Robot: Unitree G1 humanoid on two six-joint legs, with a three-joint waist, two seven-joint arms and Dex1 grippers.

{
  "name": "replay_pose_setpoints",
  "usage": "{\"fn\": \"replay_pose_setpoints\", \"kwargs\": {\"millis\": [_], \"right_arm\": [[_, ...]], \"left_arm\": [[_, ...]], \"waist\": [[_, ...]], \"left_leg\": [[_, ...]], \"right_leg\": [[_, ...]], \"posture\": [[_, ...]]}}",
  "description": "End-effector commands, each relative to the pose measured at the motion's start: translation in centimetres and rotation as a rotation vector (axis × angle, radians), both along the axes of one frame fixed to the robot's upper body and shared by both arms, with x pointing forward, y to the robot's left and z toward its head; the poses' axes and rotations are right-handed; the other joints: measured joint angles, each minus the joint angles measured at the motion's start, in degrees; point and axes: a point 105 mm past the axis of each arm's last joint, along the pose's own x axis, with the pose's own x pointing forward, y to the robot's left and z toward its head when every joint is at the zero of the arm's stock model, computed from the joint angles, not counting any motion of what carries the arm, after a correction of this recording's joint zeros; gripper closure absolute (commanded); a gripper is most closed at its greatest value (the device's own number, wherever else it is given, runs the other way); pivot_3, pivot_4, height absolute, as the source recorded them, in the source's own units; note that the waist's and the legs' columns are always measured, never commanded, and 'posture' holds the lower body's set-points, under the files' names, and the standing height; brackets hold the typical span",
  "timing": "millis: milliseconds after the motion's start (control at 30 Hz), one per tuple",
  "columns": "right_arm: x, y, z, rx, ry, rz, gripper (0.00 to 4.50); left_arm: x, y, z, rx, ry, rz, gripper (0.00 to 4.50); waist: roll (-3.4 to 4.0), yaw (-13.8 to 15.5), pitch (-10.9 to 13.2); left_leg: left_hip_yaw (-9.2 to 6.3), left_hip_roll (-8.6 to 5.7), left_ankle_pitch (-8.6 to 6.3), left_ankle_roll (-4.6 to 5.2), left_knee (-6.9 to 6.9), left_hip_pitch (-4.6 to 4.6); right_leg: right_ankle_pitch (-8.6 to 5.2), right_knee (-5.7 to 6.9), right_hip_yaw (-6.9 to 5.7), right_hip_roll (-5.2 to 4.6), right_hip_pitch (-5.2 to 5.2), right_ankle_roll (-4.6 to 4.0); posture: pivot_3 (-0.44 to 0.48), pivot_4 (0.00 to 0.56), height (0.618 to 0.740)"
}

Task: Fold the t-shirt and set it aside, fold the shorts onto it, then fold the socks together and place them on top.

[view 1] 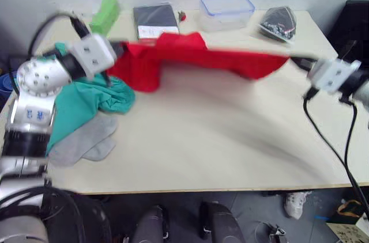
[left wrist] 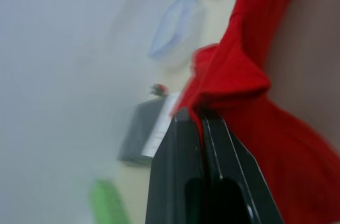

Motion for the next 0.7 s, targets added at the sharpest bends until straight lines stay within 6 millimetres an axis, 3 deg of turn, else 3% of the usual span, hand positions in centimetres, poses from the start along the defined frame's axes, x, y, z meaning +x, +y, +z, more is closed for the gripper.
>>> {"fn": "replay_pose_setpoints", "kwargs": {"millis": [33, 167, 400, 700], "right_arm": [[-2.8, -1.0, -3.2, -0.067, 0.210, 0.041, 4.48], [-4.7, -1.8, -5.9, -0.084, 0.384, 0.037, 4.48], [-7.3, -4.1, -7.4, -0.151, 0.592, 0.003, 4.48], [-9.8, -4.7, -6.7, -0.142, 0.744, 0.007, 4.48]], "left_arm": [[-3.3, -0.8, -2.2, 0.071, 0.158, -0.067, 4.50], [-6.2, -2.0, -6.2, 0.114, 0.370, -0.129, 4.50], [-9.5, -3.0, -9.8, 0.142, 0.600, -0.178, 4.50], [-13.6, -1.7, -12.3, 0.229, 0.888, -0.216, 4.50]], "waist": [[0.11, 0.1, 0.0], [0.21, 0.0, 0.0], [0.44, 0.0, 0.1], [0.46, 0.0, 0.1]], "left_leg": [[-0.14, 0.01, -0.08, 0.03, -0.04, 0.23], [-0.21, -0.02, -0.13, -0.07, -0.07, 0.44], [-0.07, 0.10, -0.18, -0.31, -0.26, 0.60], [0.03, 0.11, -0.20, -0.29, -0.48, 0.77]], "right_leg": [[0.07, -0.12, 0.03, -0.05, 0.31, 0.00], [0.11, -0.06, 0.20, -0.17, 0.44, -0.04], [-0.01, 0.02, 0.21, -0.03, 0.39, -0.26], [-0.05, -0.09, 0.34, -0.04, 0.44, -0.33]], "posture": [[0.000, 0.150, 0.740], [0.000, 0.150, 0.740], [0.000, 0.150, 0.740], [0.000, 0.150, 0.740]]}}
